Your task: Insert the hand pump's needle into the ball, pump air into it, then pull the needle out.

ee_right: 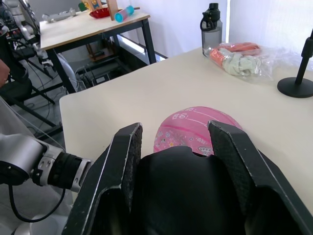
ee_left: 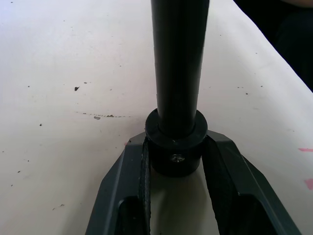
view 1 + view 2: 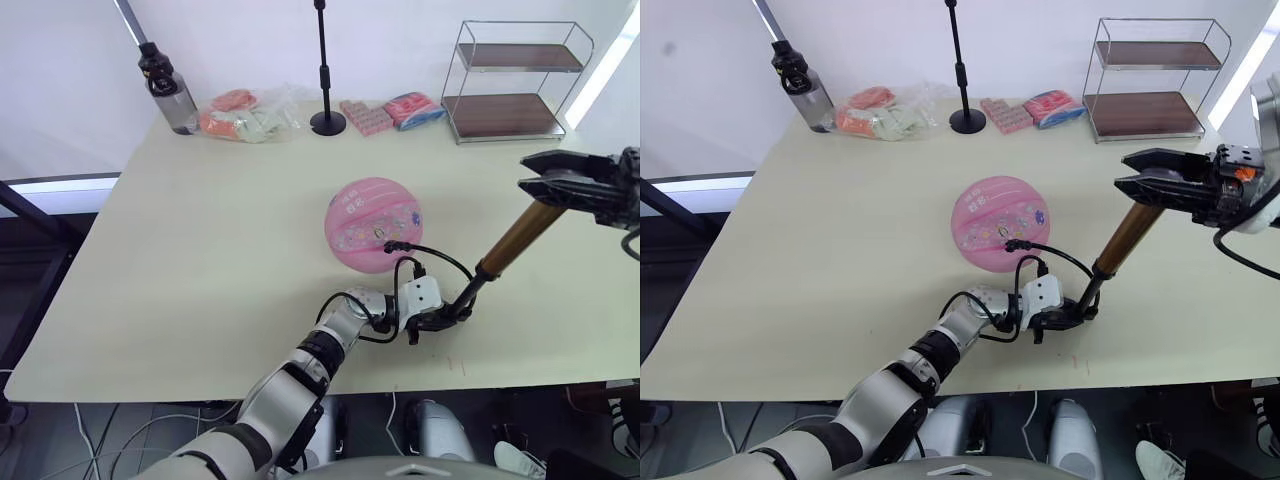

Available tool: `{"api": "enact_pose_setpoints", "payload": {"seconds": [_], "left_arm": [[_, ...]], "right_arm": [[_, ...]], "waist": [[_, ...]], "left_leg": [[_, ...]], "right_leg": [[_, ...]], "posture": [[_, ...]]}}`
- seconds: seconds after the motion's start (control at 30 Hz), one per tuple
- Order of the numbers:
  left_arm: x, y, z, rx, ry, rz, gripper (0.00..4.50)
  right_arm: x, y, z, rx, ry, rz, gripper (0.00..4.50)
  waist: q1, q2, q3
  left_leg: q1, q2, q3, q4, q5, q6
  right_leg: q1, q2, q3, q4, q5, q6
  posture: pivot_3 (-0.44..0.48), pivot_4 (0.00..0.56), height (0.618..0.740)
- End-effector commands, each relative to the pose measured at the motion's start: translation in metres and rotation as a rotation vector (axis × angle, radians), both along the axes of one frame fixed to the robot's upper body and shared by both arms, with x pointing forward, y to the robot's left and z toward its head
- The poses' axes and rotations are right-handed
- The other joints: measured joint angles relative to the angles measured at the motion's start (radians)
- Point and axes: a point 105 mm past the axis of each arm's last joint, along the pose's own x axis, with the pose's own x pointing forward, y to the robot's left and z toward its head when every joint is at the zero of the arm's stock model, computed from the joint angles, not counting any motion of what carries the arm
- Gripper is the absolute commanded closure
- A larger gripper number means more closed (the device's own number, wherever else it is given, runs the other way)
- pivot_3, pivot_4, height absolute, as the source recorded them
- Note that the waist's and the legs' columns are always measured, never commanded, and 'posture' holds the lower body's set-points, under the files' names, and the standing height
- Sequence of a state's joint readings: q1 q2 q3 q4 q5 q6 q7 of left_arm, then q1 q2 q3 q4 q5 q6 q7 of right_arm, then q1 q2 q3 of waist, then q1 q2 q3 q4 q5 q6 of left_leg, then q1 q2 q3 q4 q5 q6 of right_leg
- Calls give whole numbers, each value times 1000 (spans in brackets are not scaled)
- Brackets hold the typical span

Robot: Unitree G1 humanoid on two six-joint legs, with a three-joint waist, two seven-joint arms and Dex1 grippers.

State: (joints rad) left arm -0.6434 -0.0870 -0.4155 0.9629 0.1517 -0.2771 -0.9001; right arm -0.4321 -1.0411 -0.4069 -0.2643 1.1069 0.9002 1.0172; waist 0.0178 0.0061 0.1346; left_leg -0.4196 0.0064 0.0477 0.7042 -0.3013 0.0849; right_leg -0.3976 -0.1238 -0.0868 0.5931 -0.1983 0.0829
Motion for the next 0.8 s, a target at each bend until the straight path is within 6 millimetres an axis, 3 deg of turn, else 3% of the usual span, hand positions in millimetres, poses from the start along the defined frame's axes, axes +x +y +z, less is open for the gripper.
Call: {"api": "enact_pose_setpoints", "payload": {"seconds": [0.03,0.53,0.67,0.8], "left_arm": [[-14,25,-44,136,124,30,3428],[-19,25,-47,141,138,13,3428],[-21,26,-47,141,146,10,3428],[-23,26,-48,141,154,0,3428]], "right_arm": [[-4,7,-21,-19,17,16,2852],[2,27,-157,-173,118,-9,2852],[0,25,-178,-224,95,-5,2852],[-1,24,-172,-173,85,7,2852]], "waist": [[-1,-3,-1],[-3,-19,-16],[-3,-20,-18],[-3,-18,-20]], "left_leg": [[1,0,0,0,0,0],[7,2,-2,0,-2,3],[8,2,-2,0,-2,3],[9,2,-2,0,-2,2]], "right_leg": [[1,0,0,0,0,0],[2,3,0,9,-2,-4],[2,3,0,10,-2,-4],[3,3,0,11,-3,-4]], "posture": [[0,150,740],[0,150,740],[0,150,740],[0,150,740]]}}
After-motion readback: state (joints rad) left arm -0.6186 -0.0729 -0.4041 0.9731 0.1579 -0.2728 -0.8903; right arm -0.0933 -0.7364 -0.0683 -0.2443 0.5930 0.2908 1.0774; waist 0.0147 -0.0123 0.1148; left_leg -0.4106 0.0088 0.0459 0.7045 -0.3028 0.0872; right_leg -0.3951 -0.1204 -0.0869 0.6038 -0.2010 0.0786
